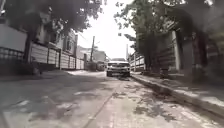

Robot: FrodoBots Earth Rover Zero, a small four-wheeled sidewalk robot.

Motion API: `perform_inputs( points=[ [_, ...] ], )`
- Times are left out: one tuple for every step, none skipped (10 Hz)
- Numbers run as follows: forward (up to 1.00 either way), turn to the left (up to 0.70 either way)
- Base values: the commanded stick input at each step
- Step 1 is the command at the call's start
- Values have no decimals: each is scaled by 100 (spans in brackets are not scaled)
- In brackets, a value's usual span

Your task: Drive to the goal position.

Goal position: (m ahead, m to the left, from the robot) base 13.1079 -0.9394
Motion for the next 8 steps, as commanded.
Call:
perform_inputs(
  points=[
    [70,0],
    [70,0],
    [70,0],
    [70,0],
    [70,0],
    [70,0],
    [70,0],
    [70,0]
  ],
)
